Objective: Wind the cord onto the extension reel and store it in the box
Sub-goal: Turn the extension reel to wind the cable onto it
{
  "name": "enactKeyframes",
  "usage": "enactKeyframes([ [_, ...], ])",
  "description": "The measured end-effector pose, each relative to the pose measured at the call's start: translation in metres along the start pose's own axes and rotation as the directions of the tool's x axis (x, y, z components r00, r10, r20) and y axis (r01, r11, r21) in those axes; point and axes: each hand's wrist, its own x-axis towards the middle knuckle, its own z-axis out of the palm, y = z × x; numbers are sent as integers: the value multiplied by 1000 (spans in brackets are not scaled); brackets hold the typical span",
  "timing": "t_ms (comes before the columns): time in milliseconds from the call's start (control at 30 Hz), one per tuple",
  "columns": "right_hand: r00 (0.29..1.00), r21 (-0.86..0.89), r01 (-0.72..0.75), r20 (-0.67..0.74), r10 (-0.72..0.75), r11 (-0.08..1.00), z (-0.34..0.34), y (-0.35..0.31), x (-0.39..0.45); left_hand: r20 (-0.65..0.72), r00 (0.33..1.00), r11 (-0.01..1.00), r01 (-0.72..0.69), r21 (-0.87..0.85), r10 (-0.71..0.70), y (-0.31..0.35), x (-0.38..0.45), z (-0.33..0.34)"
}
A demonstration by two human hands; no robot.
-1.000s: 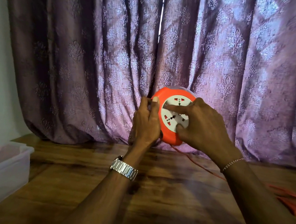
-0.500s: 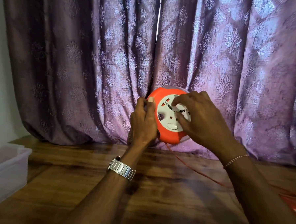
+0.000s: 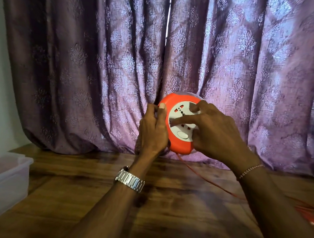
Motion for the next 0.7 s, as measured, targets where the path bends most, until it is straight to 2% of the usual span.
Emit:
enactKeyframes([
  [267,959,-45,-224,-186,212,974,12,2,4,4,1000,1000,16,-12,-16,4,0,-1],
  [467,947,-143,-252,-242,213,957,7,0,5,-6,1000,1000,22,-18,-22,4,0,-1],
  [567,978,-64,-150,-155,138,987,-1,0,6,-13,1000,1000,14,-19,-15,3,1,-1],
  [700,998,74,54,7,-55,996,-8,8,7,-22,999,999,37,-13,-38,-1,4,-3],
])
